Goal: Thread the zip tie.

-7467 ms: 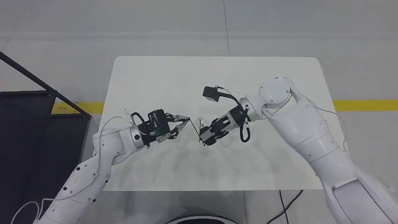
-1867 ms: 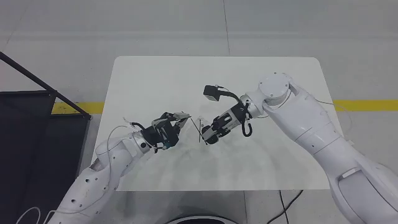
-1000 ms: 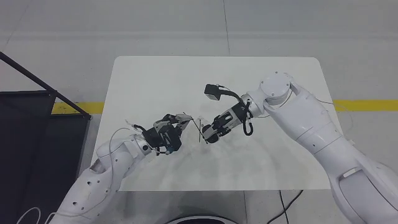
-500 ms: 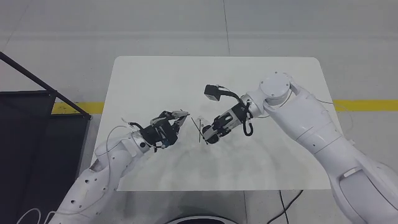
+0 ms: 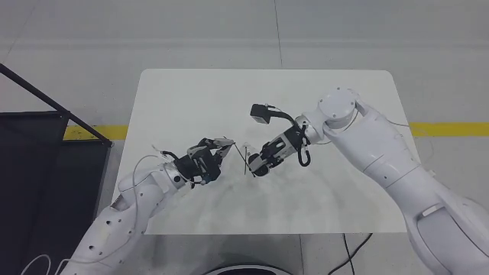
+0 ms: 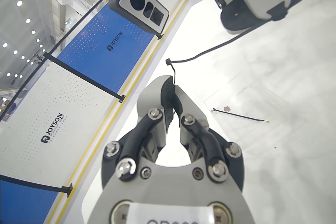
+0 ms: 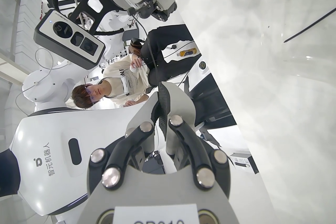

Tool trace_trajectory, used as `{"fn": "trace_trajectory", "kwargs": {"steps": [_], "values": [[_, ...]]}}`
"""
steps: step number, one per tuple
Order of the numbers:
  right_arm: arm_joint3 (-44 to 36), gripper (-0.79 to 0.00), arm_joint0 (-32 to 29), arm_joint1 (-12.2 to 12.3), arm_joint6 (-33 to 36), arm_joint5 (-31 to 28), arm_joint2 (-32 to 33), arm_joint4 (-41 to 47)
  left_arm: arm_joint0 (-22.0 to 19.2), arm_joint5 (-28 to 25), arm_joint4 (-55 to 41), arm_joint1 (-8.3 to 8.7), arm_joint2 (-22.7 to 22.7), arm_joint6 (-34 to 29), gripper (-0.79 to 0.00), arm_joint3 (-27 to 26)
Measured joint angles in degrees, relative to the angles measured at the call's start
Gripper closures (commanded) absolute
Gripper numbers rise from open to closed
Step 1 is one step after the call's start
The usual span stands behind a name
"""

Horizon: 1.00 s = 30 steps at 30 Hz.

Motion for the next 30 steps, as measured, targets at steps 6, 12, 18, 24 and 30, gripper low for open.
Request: {"fn": "trace_trajectory", "kwargs": {"steps": [6, 12, 18, 24, 30], "values": [[0.32, 0.0, 0.06, -0.04, 0.0, -0.25, -0.12, 0.27, 0.01, 0.02, 0.17, -0.02, -0.03, 0.13, 0.0, 0.01], [0.49, 0.0, 0.11, 0.0, 0.0, -0.41, -0.21, 0.52, 0.06, 0.18, 0.14, -0.06, -0.06, 0.19, 0.0, -0.01], [0.62, 0.0, 0.17, 0.03, 0.0, -0.51, -0.3, 0.77, 0.07, 0.25, 0.09, -0.09, -0.1, 0.28, 0.0, 0.06], [0.64, 0.0, 0.27, 0.08, 0.0, -0.57, -0.48, 0.76, 0.08, 0.35, 0.1, -0.14, -0.09, 0.09, 0.0, 0.0], [0.62, 0.0, 0.28, 0.19, 0.0, -0.67, -0.59, 0.88, 0.11, 0.39, 0.22, -0.17, -0.06, 0.05, 0.0, -0.12]]}}
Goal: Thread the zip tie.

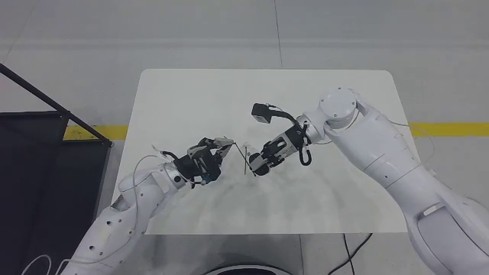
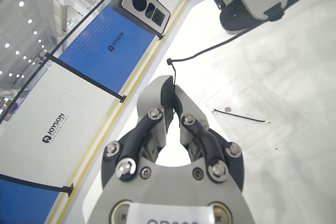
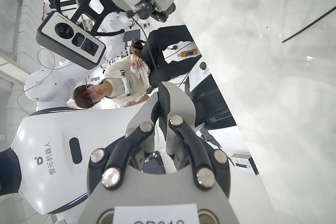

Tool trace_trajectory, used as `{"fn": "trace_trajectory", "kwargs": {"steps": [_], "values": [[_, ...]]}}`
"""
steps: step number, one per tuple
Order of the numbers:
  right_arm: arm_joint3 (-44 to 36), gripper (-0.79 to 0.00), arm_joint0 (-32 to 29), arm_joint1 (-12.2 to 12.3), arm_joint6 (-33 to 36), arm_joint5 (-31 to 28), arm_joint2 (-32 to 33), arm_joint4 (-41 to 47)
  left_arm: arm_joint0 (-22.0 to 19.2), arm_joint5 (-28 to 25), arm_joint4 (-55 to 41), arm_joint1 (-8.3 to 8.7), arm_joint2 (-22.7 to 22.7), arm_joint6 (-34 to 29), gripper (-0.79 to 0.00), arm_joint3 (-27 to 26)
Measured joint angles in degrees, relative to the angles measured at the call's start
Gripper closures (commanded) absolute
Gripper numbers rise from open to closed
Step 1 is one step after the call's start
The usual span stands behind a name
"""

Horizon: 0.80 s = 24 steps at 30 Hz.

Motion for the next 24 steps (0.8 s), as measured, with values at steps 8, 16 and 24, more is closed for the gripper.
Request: {"fn": "trace_trajectory", "kwargs": {"steps": [8, 16, 24], "values": [[-0.12, 0.0, 0.03, 0.12, 0.0, 0.04, 0.0, 0.03, -0.06, -0.02, 0.5, -0.04, 0.15, 0.11, 0.0, -0.14], [-0.27, 0.0, -0.01, 0.19, 0.0, -0.03, 0.09, 0.07, 0.09, 0.84, 2.55, -0.02, 0.38, 0.04, 0.0, -0.45], [-0.12, 0.0, 0.03, 0.22, 0.0, 0.05, 0.02, 0.42, 0.22, 2.1, 4.43, -0.08, 0.91, 0.23, 0.0, -0.59]]}}
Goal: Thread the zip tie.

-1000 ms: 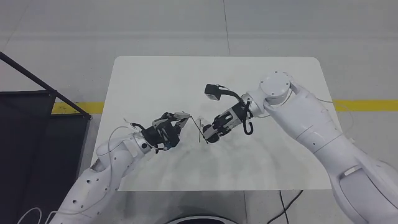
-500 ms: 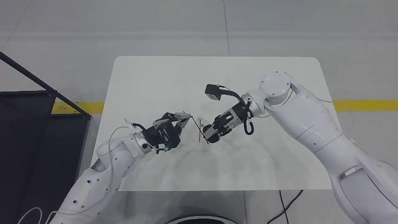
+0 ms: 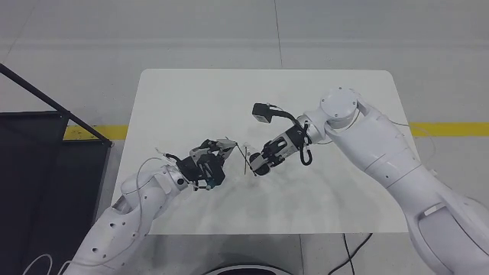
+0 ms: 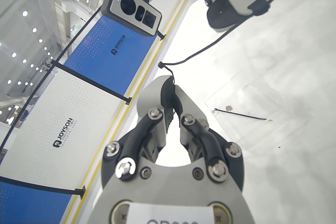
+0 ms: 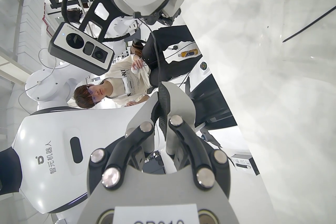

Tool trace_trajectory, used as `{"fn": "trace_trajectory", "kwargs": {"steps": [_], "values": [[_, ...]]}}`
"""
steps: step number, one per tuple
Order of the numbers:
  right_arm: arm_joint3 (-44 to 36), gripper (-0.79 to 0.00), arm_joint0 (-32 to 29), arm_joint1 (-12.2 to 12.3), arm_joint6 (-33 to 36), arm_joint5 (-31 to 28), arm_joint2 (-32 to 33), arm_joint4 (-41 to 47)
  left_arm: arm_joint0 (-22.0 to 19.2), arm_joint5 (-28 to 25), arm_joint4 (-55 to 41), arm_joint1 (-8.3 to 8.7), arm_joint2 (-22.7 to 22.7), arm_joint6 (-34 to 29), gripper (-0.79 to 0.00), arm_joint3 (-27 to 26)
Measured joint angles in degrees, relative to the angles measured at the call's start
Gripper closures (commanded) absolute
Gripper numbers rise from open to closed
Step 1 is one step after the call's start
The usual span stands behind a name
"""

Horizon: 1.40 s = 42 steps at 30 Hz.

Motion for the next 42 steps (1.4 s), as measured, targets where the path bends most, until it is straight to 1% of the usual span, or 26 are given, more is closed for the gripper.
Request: {"fn": "trace_trajectory", "kwargs": {"steps": [17, 42], "values": [[0.17, 0.0, -0.33, 0.28, 0.0, -1.28, 0.38, 1.11, -0.18, 0.92, 1.46, -0.18, 0.5, -0.39, 0.0, 0.44], [-0.66, 0.0, -1.96, 1.27, 0.0, -4.5, 2.55, 2.83, -0.91, -1.34, 1.25, -0.39, 1.01, -1.43, 0.0, 0.82]]}}
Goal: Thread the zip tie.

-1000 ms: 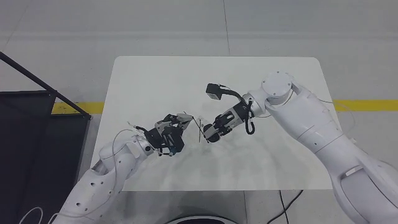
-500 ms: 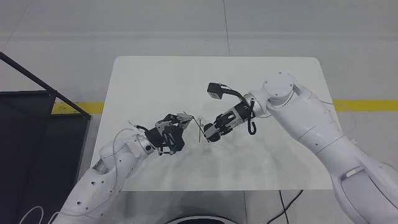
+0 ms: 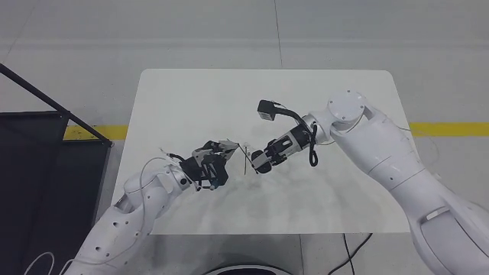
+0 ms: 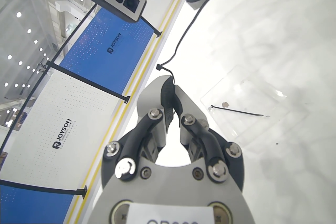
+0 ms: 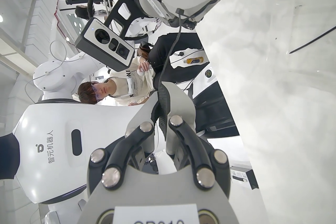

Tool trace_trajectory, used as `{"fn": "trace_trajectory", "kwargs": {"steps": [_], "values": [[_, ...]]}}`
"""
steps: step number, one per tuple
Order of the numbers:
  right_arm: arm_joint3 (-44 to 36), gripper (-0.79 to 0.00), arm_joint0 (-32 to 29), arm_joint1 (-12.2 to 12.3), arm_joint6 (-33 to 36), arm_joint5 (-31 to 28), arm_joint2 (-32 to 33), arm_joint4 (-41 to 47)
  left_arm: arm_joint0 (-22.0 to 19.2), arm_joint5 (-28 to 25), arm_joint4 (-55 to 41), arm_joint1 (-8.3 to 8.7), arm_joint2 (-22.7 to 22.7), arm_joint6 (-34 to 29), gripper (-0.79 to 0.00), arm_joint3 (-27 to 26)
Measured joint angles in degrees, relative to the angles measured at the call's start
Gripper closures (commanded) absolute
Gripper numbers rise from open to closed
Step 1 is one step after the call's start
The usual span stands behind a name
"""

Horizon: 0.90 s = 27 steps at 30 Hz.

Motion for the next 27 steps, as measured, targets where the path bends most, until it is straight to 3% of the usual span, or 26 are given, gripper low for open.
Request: {"fn": "trace_trajectory", "kwargs": {"steps": [27], "values": [[-0.74, 0.0, -0.59, 0.31, 0.0, 0.43, 0.0, -0.41, -0.67, -3.18, -2.57, -0.08, 0.0, 1.02, 0.0, -0.01]]}}
